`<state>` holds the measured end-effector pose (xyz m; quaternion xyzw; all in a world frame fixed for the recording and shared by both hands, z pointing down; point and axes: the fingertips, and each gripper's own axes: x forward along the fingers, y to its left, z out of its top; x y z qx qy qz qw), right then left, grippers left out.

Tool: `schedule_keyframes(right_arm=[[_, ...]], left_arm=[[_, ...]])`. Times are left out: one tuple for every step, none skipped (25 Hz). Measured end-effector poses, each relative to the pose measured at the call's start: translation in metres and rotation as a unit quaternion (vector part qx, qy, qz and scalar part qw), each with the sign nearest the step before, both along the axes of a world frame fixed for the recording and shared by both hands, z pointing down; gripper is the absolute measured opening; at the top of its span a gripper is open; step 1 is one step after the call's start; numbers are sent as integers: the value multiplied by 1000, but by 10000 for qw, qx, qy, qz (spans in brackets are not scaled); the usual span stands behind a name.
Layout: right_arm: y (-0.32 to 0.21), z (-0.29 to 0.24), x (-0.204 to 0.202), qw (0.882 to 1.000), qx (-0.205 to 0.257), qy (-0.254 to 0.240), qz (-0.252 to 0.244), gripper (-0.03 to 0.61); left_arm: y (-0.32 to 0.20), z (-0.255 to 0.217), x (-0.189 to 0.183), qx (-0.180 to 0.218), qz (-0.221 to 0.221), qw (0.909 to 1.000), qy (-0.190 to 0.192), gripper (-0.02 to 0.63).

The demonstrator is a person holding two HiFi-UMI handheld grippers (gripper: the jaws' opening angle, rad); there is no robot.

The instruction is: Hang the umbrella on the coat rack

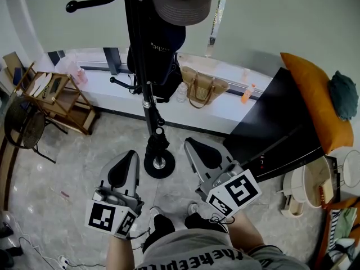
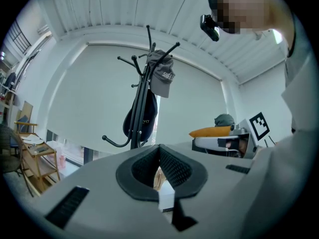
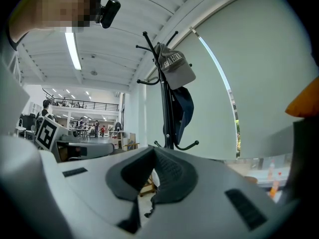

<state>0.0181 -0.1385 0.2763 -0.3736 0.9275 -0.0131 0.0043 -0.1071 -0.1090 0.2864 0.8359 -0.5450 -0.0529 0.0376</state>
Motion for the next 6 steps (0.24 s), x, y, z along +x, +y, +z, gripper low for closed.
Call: schedule_keyframes(right_arm=[[0,0,-1,10000,1,2,-3,11],[0,0,-2,10000,3,5,-6,11],[0,1,-3,10000,5,10,-9,11],[-1,1,-4,10000,7,15,-11,11],[-1,1,-5,10000,8,21,-12,11],[-1,2,-5,10000,9,28,-13,11]], left_arm=[[0,0,-1,2,-3,10000,-1,15],[0,1,-2,5,-6,10000,-8,15],[0,1,-3,9,-9,10000,-18,15],[0,2,-4,12,-14,10000,-21,15],[-1,2,-6,13,-21,10000,-18,15],[-1,2,-7,12,-28,10000,-12,15]])
